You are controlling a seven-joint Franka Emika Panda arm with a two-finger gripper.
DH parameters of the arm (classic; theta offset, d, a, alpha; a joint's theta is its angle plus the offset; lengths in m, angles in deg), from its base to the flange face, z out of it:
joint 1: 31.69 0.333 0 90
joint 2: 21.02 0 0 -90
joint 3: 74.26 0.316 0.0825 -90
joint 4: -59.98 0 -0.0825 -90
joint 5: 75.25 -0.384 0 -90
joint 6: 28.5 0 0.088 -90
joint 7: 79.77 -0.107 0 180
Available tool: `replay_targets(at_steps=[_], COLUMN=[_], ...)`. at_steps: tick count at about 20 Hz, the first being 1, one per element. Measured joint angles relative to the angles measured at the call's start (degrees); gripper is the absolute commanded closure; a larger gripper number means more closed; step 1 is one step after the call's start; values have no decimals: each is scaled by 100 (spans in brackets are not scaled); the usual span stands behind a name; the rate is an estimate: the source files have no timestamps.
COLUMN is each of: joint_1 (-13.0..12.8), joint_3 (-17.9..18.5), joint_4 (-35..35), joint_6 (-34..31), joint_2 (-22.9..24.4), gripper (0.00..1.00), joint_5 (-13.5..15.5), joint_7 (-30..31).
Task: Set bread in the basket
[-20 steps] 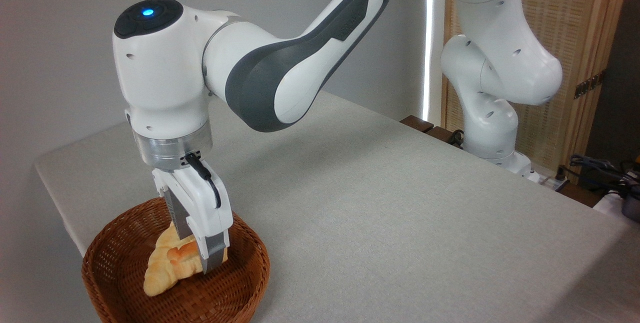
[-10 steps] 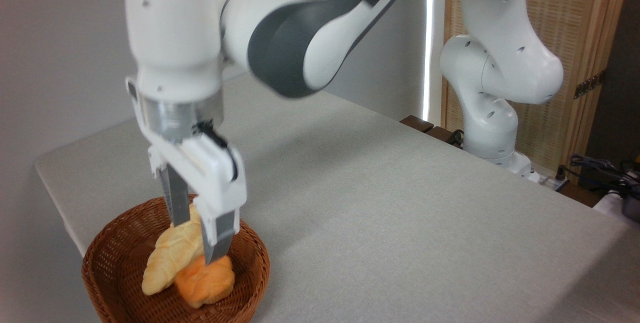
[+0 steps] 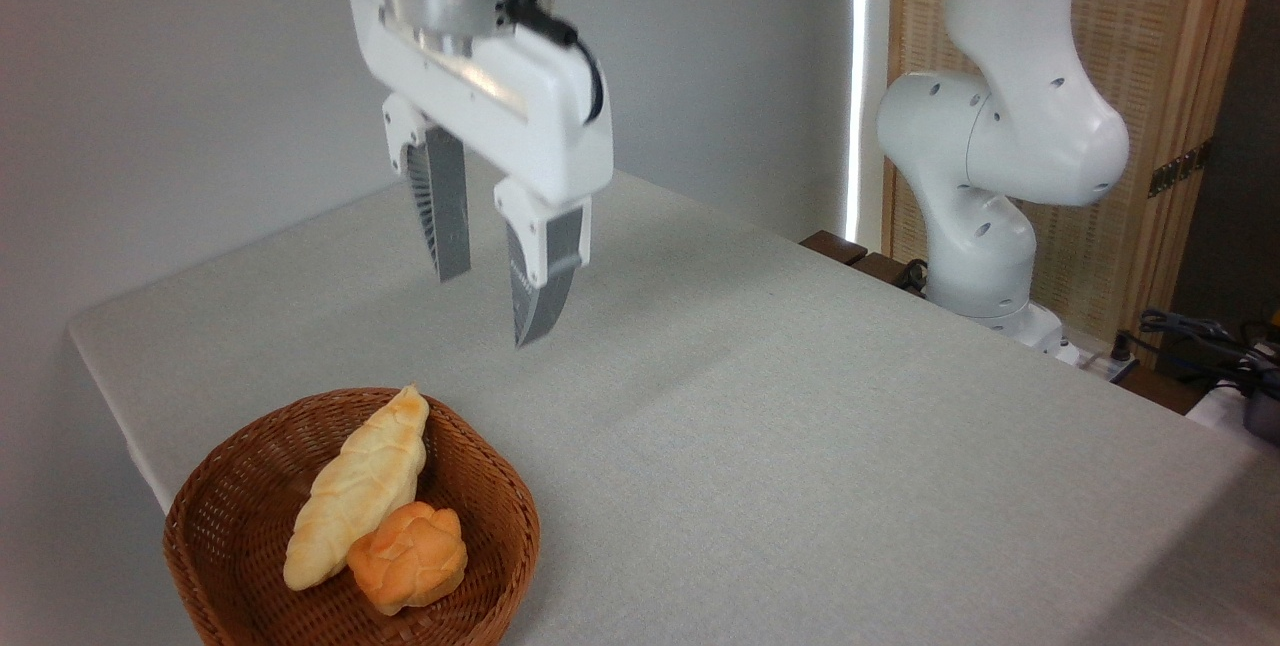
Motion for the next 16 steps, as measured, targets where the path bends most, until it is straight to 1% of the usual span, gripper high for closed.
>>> replay_targets(at_steps=[2,4,6,8,10,13,14,16], joint_1=[12,6,-28,-103,-207,-521,-572,-603], joint_3=[-183,-492,-664,-698,-585,-130,-38,29], joint_4=[49,141,190,206,205,201,200,200], joint_6=[-9,-13,-50,-100,-145,-289,-314,-328], joint_2=[33,19,5,6,32,96,119,150], gripper=[0,0,0,0,0,0,0,0], joint_5=[-52,-351,-567,-666,-718,-765,-780,-786], joint_7=[226,385,426,430,421,341,313,299])
